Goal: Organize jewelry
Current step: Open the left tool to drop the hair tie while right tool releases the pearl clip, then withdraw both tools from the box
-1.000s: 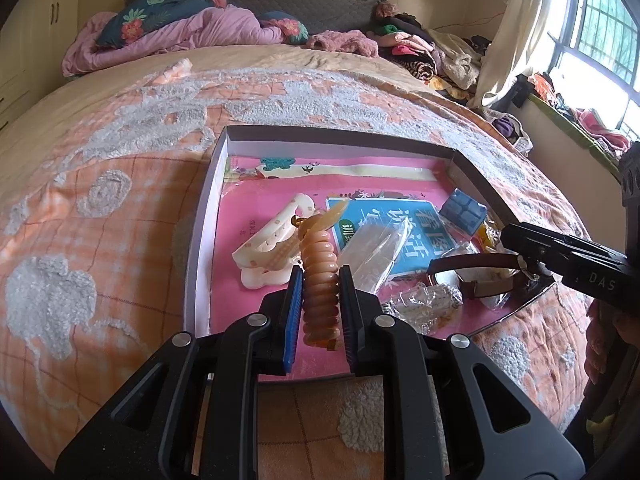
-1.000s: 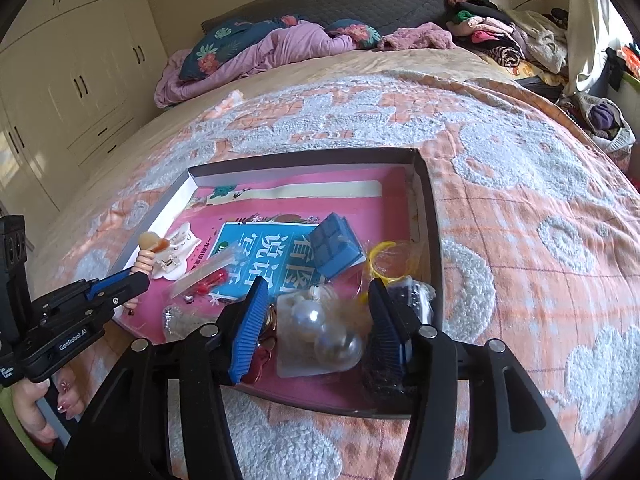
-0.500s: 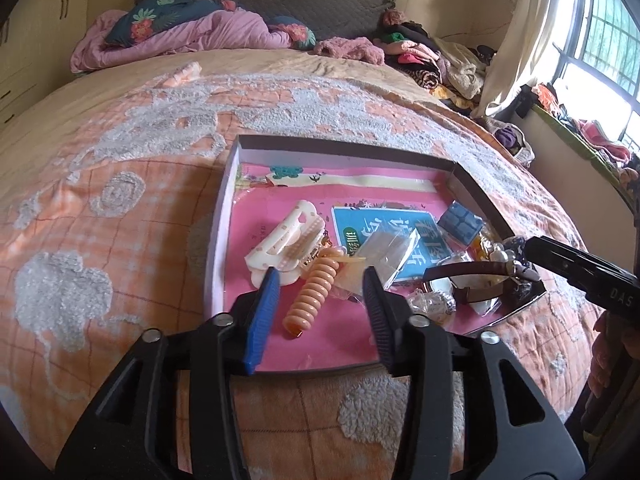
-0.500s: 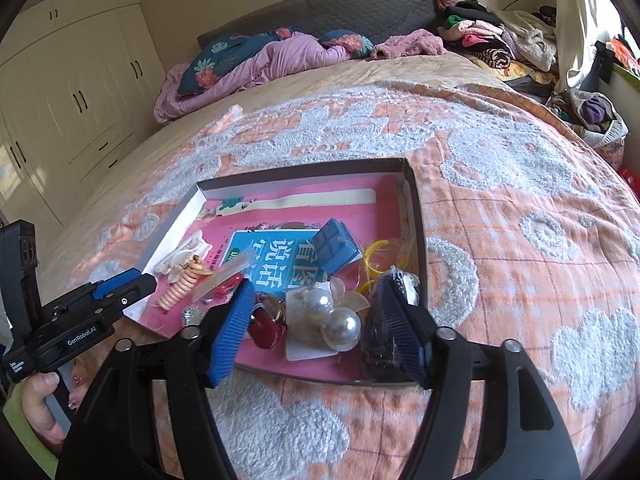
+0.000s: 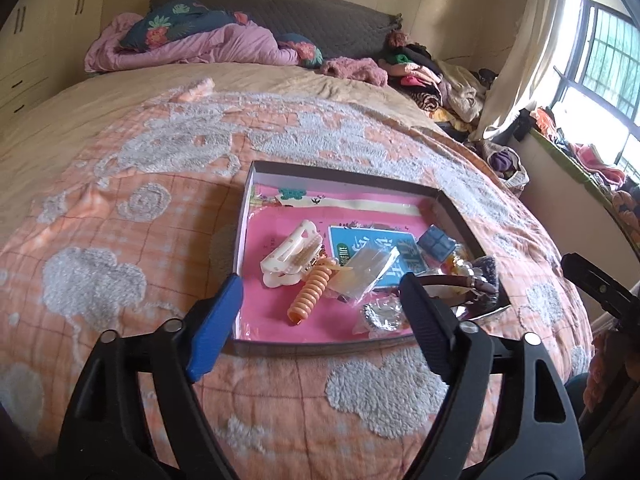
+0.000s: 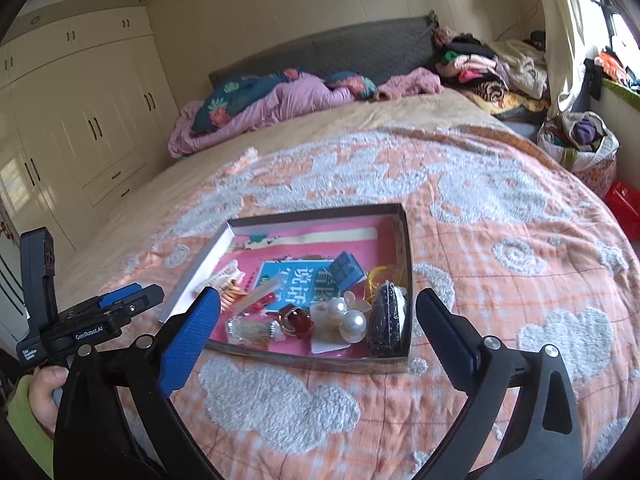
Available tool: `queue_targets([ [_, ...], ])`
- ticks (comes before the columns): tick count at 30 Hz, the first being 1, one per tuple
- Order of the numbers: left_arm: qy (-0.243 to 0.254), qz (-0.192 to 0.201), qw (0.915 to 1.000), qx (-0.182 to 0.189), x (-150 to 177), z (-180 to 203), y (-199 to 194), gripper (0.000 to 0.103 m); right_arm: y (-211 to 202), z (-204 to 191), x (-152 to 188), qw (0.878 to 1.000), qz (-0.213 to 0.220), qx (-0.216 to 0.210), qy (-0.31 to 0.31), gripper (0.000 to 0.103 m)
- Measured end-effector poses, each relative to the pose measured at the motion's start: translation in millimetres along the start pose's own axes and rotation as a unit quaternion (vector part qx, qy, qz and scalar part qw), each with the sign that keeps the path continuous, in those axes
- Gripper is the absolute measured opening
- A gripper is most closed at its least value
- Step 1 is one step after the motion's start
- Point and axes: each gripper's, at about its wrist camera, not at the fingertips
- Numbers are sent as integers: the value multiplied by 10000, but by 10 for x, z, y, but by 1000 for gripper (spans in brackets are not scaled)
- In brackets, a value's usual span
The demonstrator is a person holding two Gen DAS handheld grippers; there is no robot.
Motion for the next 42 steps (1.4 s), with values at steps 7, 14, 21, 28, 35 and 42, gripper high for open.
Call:
queue_targets([
  [7,-16,166,9999,18,17,60,-271,93,-330,-97,43,9995,280,-75,-118,98],
  [14,-87,195,9998,39,152,93,-445,93,-544,-111,191,9992,367,-34,-174,98],
  [21,62,130,9998,-115,421,202,-476,93,-580,-95,445,9992,223,155,-282,98],
  [28,91,70,9999,-55,581,267,-458,93,-546,-138,638,9988,111,268,-384,98],
  [35,254,-31,9996,-123,697,314,-443,93,-491,-154,756,9992,-50,244,-315,98],
  [42,294,-86,9995,-70,730,330,-424,93,-486,-160,772,9992,-91,231,-307,98],
])
Point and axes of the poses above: each gripper's, at about its wrist camera, not at the fingertips, and y roughly the way its jaws point, z to its right, x to its underside, and after that the axes turned 1 degree about y, right-handed
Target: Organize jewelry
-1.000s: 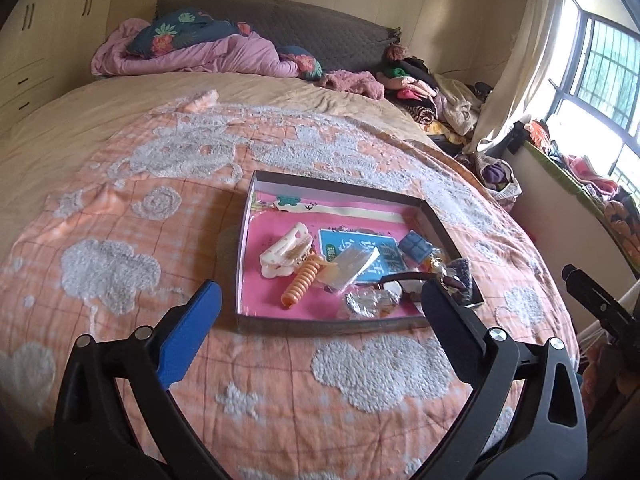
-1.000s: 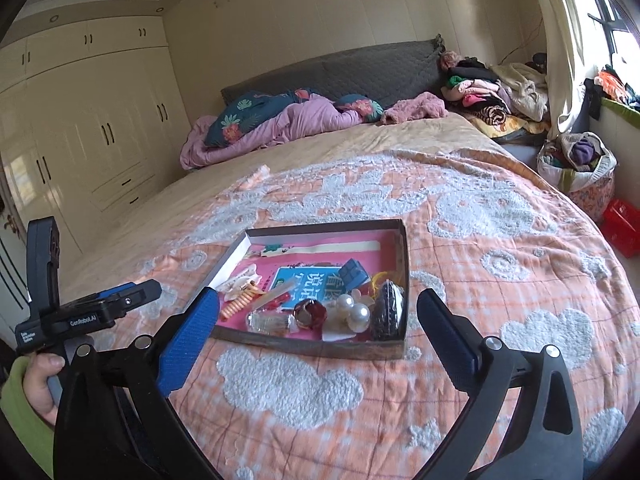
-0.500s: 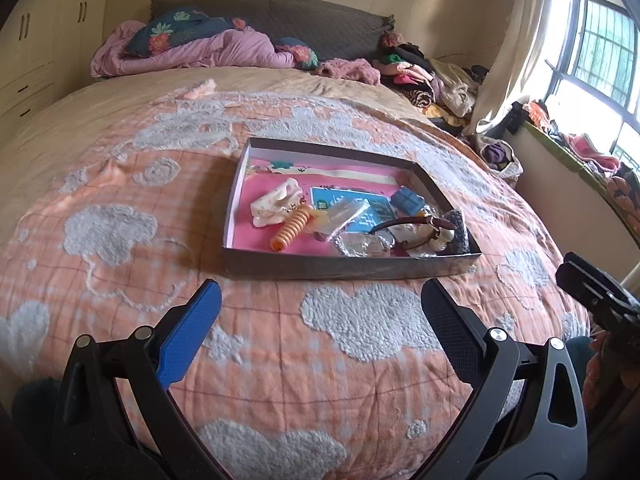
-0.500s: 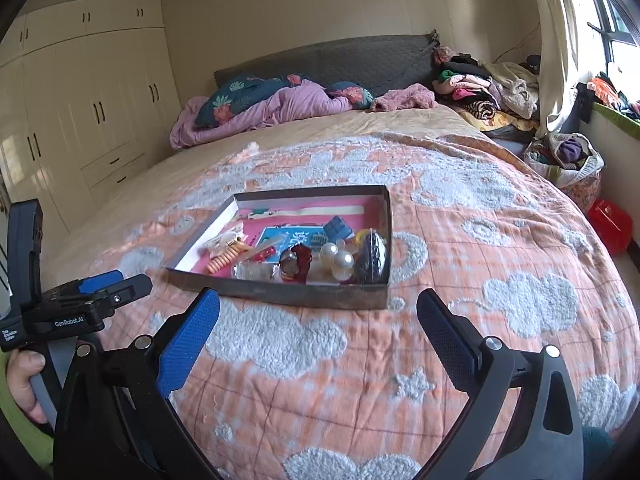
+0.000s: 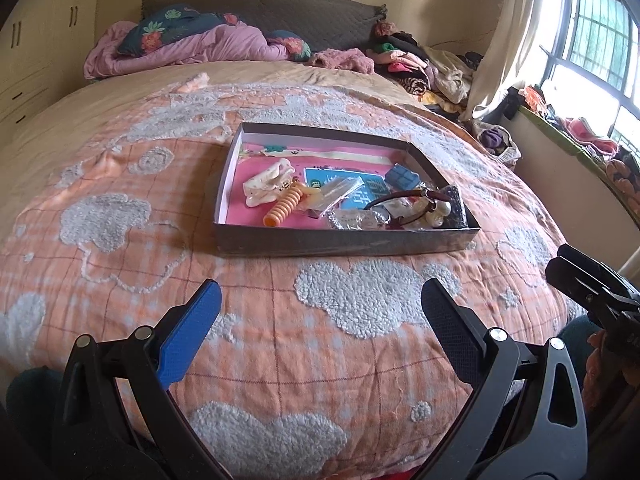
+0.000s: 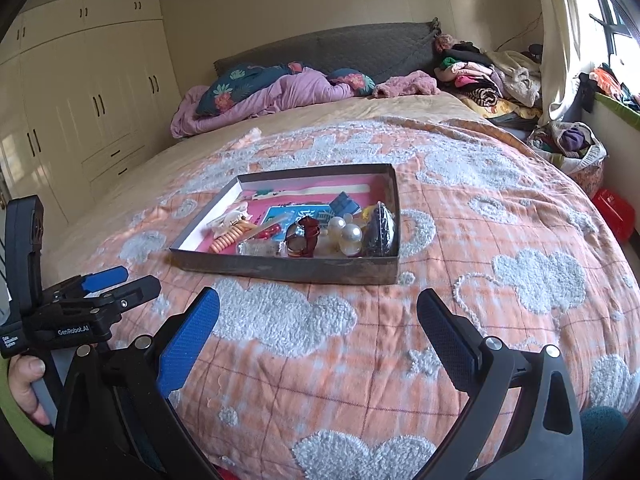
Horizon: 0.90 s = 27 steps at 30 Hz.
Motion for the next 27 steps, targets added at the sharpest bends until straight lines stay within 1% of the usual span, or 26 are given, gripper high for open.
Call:
queue_targets([
  [27,11,16,10000,-5,-17,8,-34,93,-6,-25,39,10000,-38,-5,-47,98],
])
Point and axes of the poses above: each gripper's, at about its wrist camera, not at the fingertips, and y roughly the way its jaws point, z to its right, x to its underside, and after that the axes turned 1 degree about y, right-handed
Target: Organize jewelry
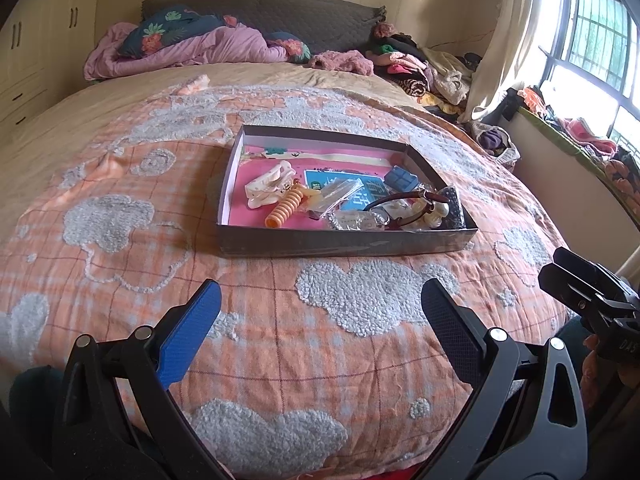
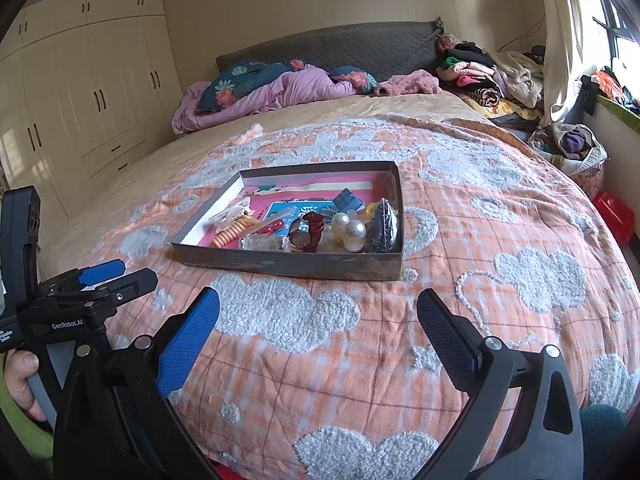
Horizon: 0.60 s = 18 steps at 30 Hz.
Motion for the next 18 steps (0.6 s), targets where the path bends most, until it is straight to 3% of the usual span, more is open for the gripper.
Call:
queue_targets([
  [18,-2,-25,9999,-110,-5,-51,-16,93,-5,-13,-4,10000,-6,2,-10,98],
])
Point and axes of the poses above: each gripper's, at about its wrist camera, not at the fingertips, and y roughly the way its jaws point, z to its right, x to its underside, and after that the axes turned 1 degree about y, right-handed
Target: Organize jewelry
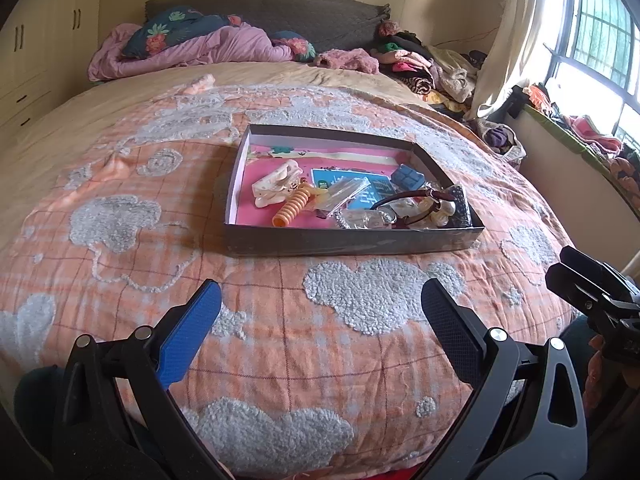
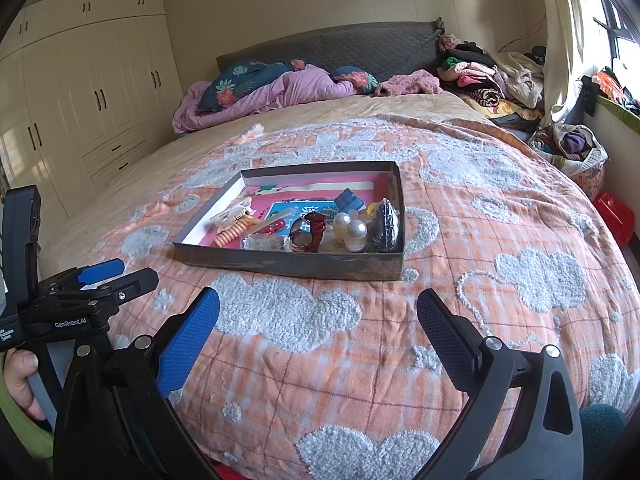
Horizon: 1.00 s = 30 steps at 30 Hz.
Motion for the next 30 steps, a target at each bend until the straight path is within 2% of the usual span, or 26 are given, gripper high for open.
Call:
queue_targets([
  [30,33,-14,10000,-35,4,9,-5,94,-16,-35,-16,10000,1,2,-51,98],
])
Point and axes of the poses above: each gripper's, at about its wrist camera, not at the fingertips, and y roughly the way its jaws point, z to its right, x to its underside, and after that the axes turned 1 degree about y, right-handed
